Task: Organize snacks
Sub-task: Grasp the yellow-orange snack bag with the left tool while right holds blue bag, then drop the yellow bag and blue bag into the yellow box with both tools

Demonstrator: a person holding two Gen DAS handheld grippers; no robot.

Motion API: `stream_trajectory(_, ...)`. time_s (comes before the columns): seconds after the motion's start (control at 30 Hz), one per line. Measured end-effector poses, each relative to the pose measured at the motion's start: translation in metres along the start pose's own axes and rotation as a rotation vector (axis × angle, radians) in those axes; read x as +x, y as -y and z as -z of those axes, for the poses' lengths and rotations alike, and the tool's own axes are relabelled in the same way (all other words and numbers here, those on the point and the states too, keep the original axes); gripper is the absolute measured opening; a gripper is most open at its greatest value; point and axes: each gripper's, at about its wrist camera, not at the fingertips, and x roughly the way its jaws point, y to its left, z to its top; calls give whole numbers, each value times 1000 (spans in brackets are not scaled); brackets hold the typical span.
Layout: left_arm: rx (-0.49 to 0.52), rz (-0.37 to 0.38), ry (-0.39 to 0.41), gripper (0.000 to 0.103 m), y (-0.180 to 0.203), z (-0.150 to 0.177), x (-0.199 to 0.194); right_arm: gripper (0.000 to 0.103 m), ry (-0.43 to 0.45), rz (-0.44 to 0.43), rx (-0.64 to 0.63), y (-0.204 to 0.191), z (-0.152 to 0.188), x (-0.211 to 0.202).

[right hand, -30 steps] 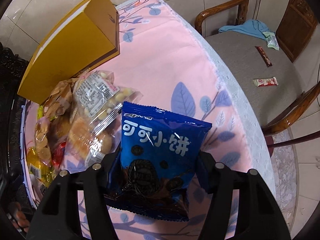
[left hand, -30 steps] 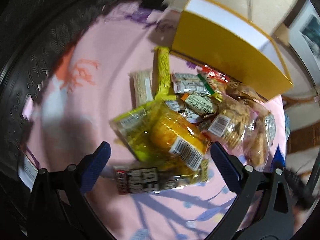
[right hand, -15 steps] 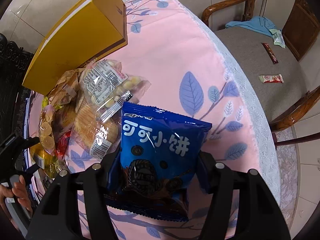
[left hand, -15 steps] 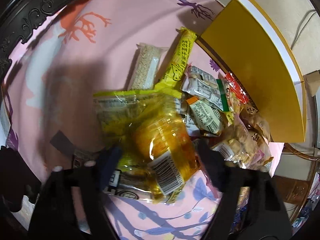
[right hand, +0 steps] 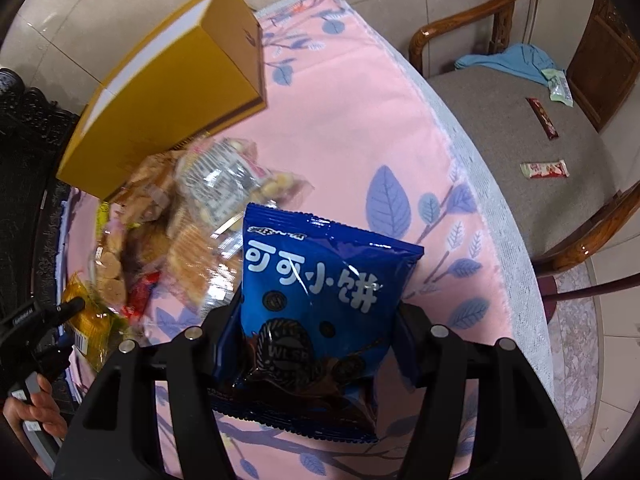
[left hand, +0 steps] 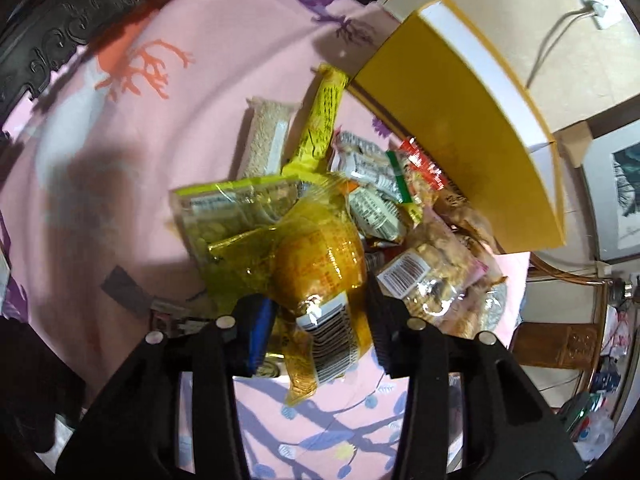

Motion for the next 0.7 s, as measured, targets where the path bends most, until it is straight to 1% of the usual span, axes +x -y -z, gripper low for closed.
stream_trajectory(0.17, 56, 38, 104, 42, 2, -3, -36, 63, 54, -41, -41, -17, -7, -22)
stream_trajectory(0.3, 150, 78, 199, 42, 17, -10, -68, 63, 100, -89, -79, -36, -17, -41)
stream_trajectory(0.37, 182, 107, 223, 42, 28, -16, -77, 63, 121, -116, -95, -47, -25, -49)
stream_trajectory(0.47, 236, 164, 252, 42, 53, -30, -87, 63, 162, -163, -125, -67, -45, -62)
stream_trajectory(0.57, 295, 222, 282, 42, 84, -52, -92, 63, 202, -196, -157, -88, -71, -70)
stream_trajectory(0.7, 360, 255, 326, 42, 126, -81, -93, 63, 268, -209, -212, -115, -108, -75)
